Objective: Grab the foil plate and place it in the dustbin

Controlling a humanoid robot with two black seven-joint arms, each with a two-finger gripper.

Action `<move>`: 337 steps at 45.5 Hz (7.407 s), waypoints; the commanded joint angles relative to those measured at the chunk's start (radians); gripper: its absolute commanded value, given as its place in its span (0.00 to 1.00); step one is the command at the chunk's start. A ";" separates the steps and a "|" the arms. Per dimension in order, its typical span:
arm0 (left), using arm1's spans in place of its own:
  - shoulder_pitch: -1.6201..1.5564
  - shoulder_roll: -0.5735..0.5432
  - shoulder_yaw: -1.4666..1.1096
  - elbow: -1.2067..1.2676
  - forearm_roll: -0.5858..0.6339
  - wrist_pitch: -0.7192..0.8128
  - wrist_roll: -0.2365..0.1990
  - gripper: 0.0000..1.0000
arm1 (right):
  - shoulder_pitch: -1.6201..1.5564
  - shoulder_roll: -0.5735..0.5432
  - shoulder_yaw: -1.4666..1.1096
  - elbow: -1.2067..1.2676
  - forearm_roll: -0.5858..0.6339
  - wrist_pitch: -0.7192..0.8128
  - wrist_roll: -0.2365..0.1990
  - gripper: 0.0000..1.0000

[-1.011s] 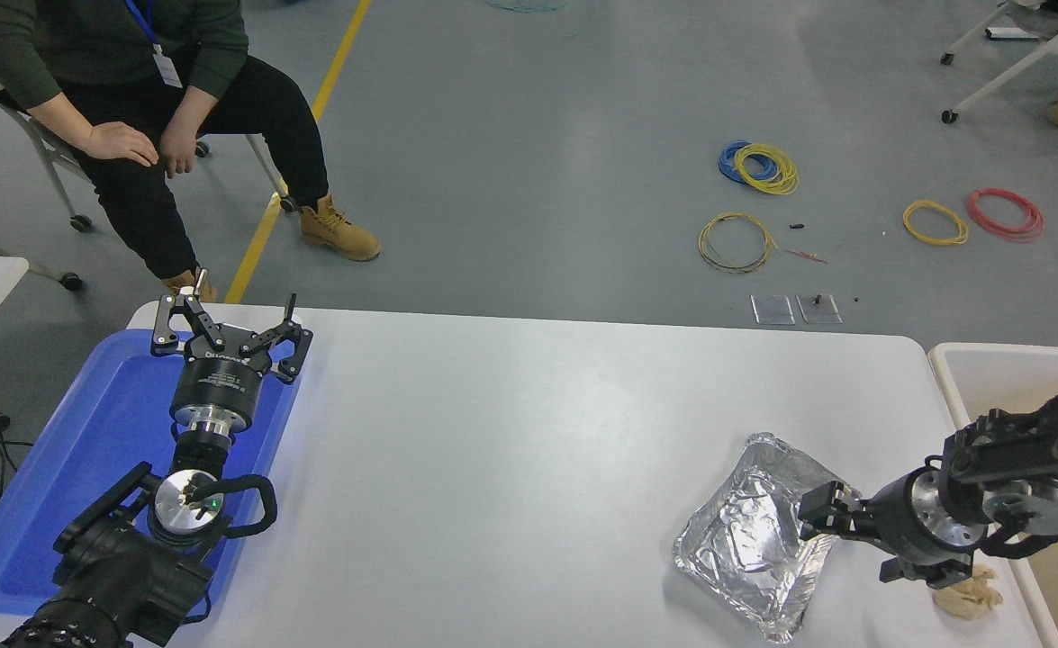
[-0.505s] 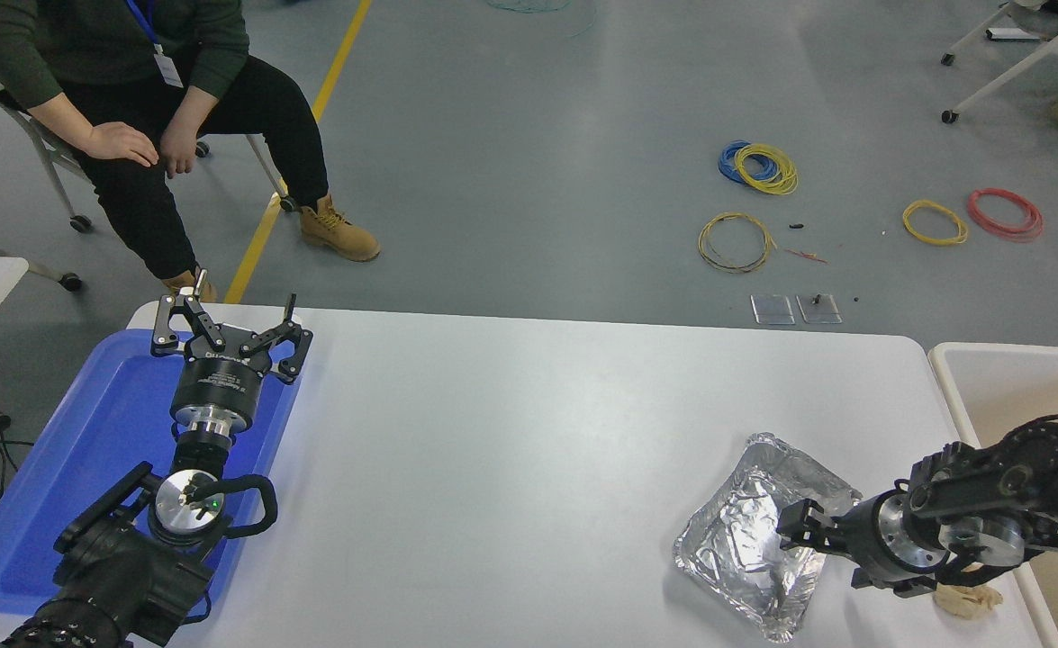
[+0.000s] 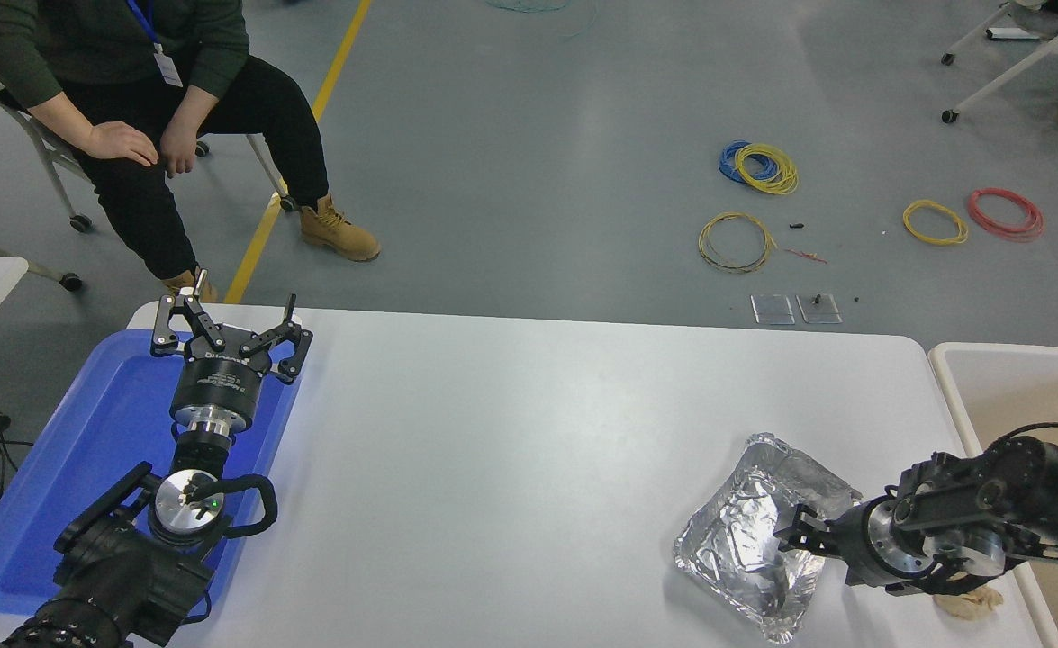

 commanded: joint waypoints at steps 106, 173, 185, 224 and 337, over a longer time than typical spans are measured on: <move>0.000 0.001 0.000 0.000 0.000 0.000 0.000 1.00 | 1.008 -0.123 -0.316 0.161 -0.074 0.600 -0.009 0.00; 0.002 0.001 0.000 0.000 0.000 0.000 0.000 1.00 | 0.657 -0.260 -0.470 -0.273 -0.064 0.408 -0.009 0.00; 0.000 0.001 0.000 0.000 0.000 0.000 0.000 1.00 | 0.395 -0.281 -0.430 -0.538 -0.042 0.362 -0.009 0.00; 0.000 0.001 0.000 0.000 0.000 0.000 -0.002 1.00 | -0.364 -0.169 0.007 -1.131 -0.015 0.135 -0.009 0.00; 0.000 -0.001 0.000 0.000 0.000 0.000 -0.002 1.00 | -0.254 -0.085 0.152 -0.945 -0.019 -0.092 -0.007 1.00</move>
